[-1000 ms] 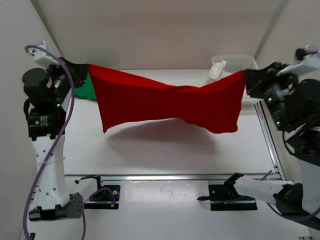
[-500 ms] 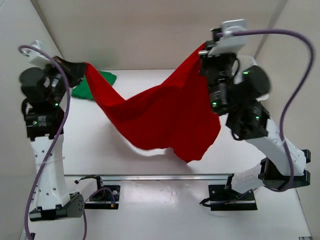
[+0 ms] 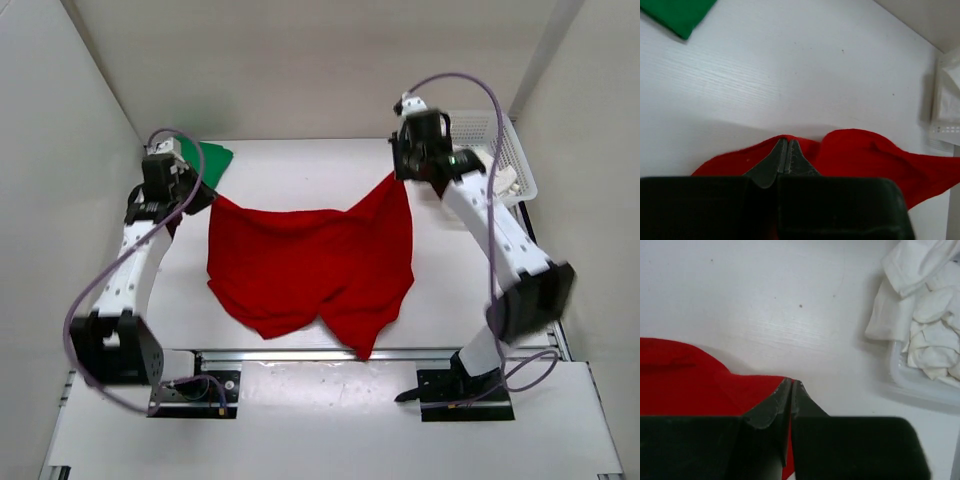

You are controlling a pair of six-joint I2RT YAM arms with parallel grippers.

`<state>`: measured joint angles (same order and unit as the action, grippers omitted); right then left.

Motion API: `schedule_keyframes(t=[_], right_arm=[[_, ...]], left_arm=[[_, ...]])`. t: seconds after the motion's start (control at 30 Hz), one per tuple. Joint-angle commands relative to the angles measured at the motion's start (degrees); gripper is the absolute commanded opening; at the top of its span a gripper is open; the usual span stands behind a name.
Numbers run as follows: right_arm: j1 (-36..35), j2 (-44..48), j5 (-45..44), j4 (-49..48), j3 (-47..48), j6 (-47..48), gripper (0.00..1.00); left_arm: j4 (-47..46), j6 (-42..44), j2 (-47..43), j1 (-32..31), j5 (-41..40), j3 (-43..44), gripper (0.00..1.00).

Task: Fold and stack the t-shirts
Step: Flatten out the tshirt

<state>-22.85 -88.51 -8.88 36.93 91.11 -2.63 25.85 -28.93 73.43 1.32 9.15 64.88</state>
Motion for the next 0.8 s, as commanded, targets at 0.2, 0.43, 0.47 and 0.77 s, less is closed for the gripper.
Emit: schedule_keyframes(t=[0.2,0.43,0.47,0.77], right_arm=[[14.0,-22.6,15.2,-5.8,50.6,-6.2,0.00],[8.2,-11.7,4.8,-27.8,51.4,6.9,0.00],[7.9,-11.1,5.5,-27.1,52.1,7.1,0.00],[8.7,-2.4,1.3,-20.1,29.6,6.4,0.00]], left_arm=[[4.0,-4.9,29.1,-3.2,2.6,52.3,0.00],[-12.2,-16.6,23.3,6.6,9.4,51.0,0.00],[-12.5,-16.4,23.3,7.4,9.8,51.5,0.00],[-14.4,-12.8,16.2,8.1,7.4,37.8,0.00]])
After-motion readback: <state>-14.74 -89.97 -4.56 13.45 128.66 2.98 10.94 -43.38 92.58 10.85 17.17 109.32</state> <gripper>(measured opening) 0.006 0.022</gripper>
